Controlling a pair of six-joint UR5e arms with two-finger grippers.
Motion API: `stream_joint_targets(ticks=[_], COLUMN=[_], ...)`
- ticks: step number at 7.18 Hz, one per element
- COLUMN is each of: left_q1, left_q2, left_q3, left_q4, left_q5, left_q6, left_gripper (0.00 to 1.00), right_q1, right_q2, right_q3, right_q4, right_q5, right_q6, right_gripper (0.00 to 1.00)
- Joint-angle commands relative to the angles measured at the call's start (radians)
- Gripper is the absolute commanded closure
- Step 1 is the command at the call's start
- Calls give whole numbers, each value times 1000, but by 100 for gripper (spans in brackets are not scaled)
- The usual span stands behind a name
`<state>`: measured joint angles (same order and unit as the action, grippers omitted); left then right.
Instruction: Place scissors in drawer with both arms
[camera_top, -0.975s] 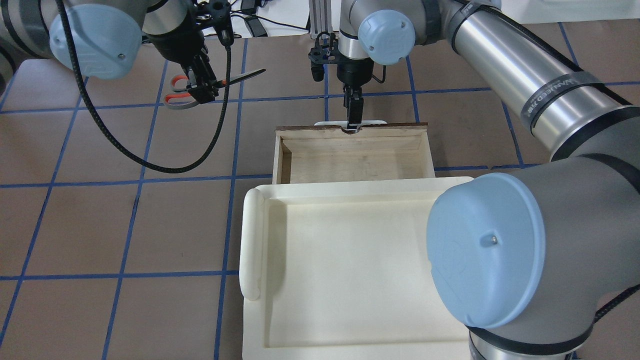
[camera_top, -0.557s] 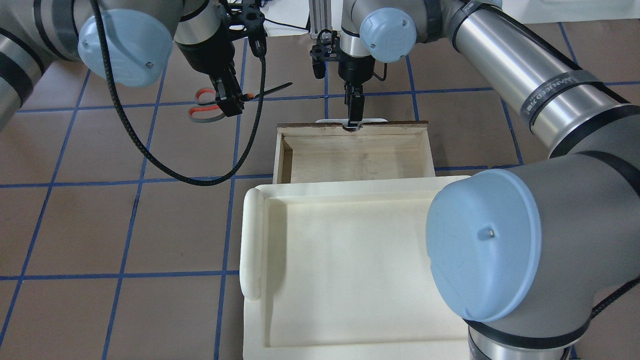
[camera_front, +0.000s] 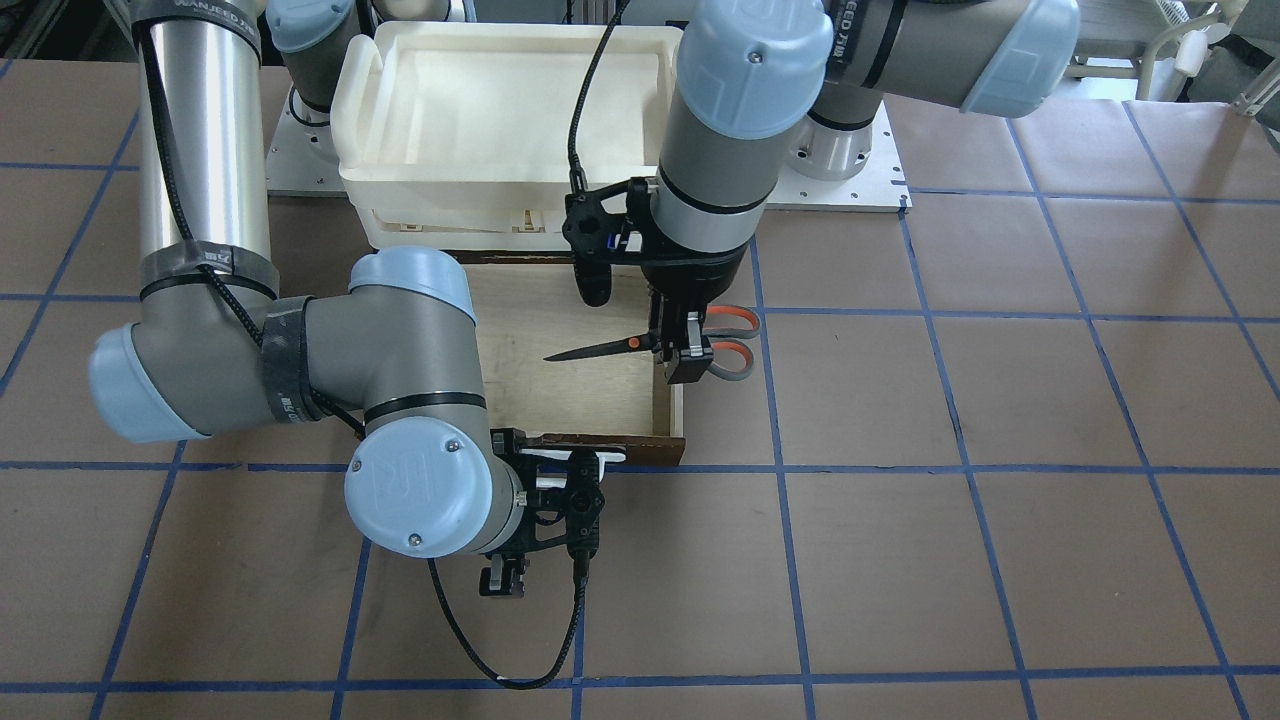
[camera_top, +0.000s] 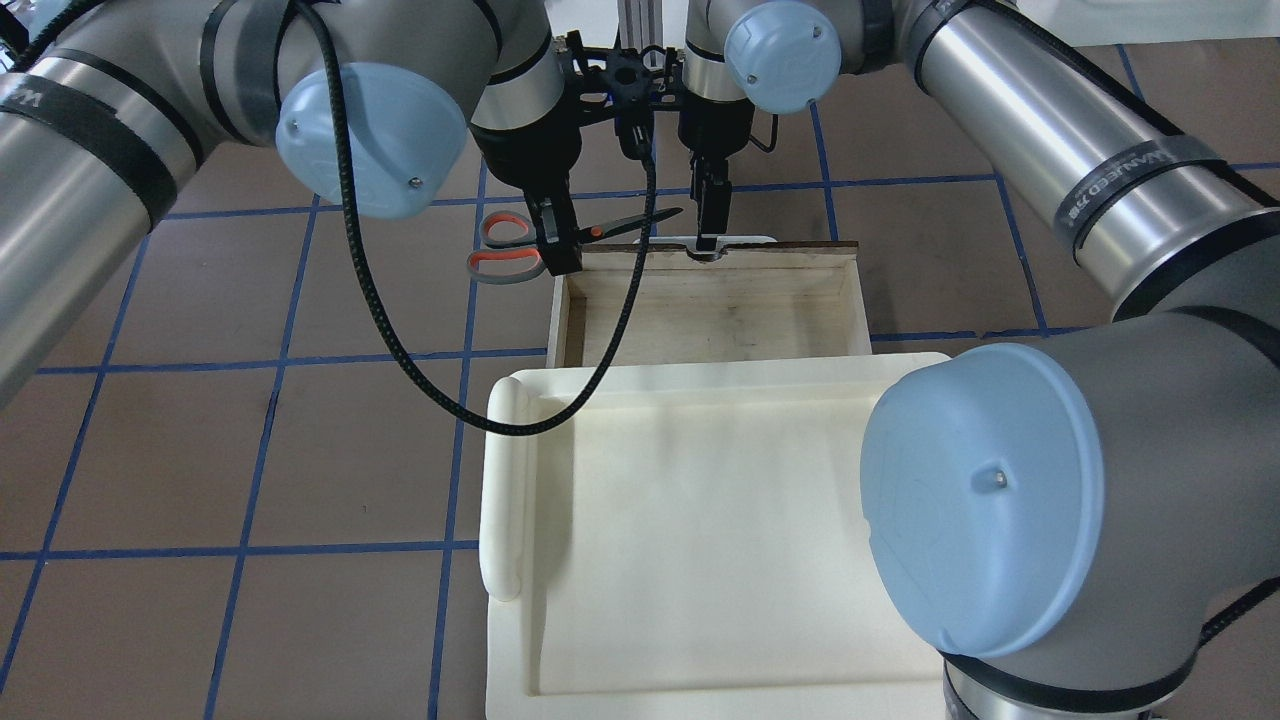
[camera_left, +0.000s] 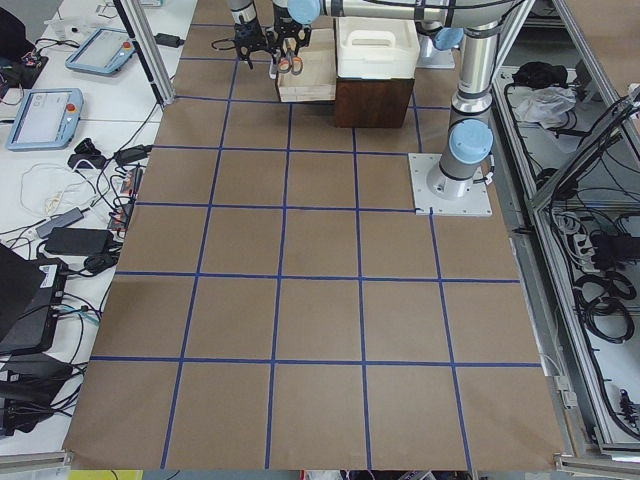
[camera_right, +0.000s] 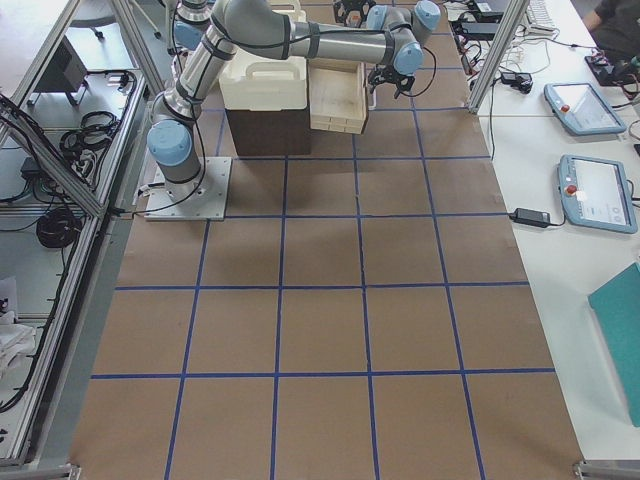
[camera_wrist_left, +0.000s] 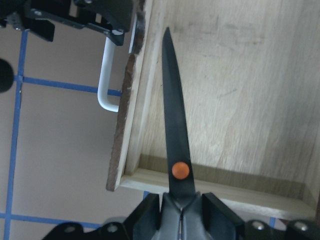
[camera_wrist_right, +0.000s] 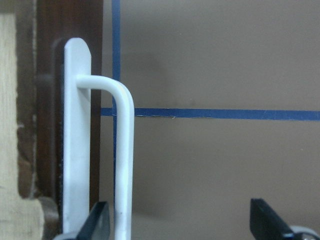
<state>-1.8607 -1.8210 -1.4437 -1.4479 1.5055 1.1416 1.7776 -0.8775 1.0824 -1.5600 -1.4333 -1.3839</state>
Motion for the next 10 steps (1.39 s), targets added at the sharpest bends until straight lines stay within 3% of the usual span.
stream_joint_targets(ticks=[1, 6, 7, 9, 10], left_q1=[-37, -41, -78, -115, -124], left_q2=[-10, -20, -32, -73, -108], left_q3=[-3, -4, 2, 14, 14], left_q4=[-11, 3, 4, 23, 62], left_q5=[-2, -10, -7, -8, -10], left_q6=[-6, -54, -66, -117, -120], left_gripper=[96, 97, 97, 97, 97], right_q1=[-22, -169, -217, -248, -265], right_q2=[-63, -334, -410, -562, -584], right_q3=[2, 17, 45, 196, 211], right_q4=[75, 263, 265, 255, 250], right_q5=[-4, -45, -42, -45, -47], right_q6=[-1, 43, 136, 279, 416], right_gripper=[0, 0, 0, 0, 0])
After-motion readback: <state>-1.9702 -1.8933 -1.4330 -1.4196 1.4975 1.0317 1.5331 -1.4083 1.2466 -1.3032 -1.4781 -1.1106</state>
